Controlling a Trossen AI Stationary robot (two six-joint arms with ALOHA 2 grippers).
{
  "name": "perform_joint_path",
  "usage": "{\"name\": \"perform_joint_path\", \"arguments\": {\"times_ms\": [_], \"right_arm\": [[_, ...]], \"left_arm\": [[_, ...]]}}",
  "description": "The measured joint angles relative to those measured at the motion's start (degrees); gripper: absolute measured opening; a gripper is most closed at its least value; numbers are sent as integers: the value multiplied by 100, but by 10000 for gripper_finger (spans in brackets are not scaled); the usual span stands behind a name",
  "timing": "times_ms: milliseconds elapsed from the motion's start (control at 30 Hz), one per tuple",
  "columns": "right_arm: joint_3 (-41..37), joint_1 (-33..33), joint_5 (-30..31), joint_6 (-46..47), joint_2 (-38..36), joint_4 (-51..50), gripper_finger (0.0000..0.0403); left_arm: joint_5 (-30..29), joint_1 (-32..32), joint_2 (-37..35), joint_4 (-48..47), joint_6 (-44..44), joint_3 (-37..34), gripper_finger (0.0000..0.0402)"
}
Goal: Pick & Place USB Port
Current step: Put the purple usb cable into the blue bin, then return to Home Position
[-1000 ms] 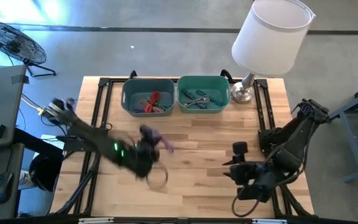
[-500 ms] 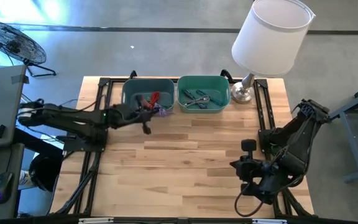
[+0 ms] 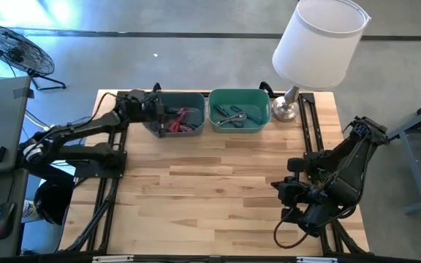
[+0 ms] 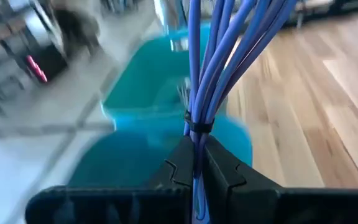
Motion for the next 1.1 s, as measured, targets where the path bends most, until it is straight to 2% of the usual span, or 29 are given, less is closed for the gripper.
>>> {"name": "perform_joint_path", "arguments": {"times_ms": [167, 300, 433, 600, 667, 733, 833, 1033, 1100], "right_arm": [[0, -39, 278, -84, 0, -10, 2], [0, -42, 658, -362, 0, -6, 3], [0, -110, 813, -438, 1, -4, 22], [0, -276, 492, -469, 2, -8, 58], [0, -373, 380, -413, 2, -48, 56], [0, -510, 354, -386, 2, -172, 30], [-6, -756, 280, -628, -27, -327, 8], [-9, -1333, 432, -1377, -495, -185, 1], [-9, -1529, 496, -1749, -829, 49, 1]], "left_arm": [[466, 406, 176, -1038, 78, 2, 9], [522, 421, 330, -1287, 107, 2, 53], [95, 420, 334, -1293, 112, 2, 112], [-606, 420, 334, -1305, 146, 2, 173], [-790, 420, 337, -1235, 215, 2, 189], [-748, 420, 337, -1056, 341, 2, 198], [-260, 419, 288, -735, 361, 2, 199], [1441, 405, 67, 45, -20, 2, 183], [1615, 287, -89, 73, -19, 7, 175]]}}
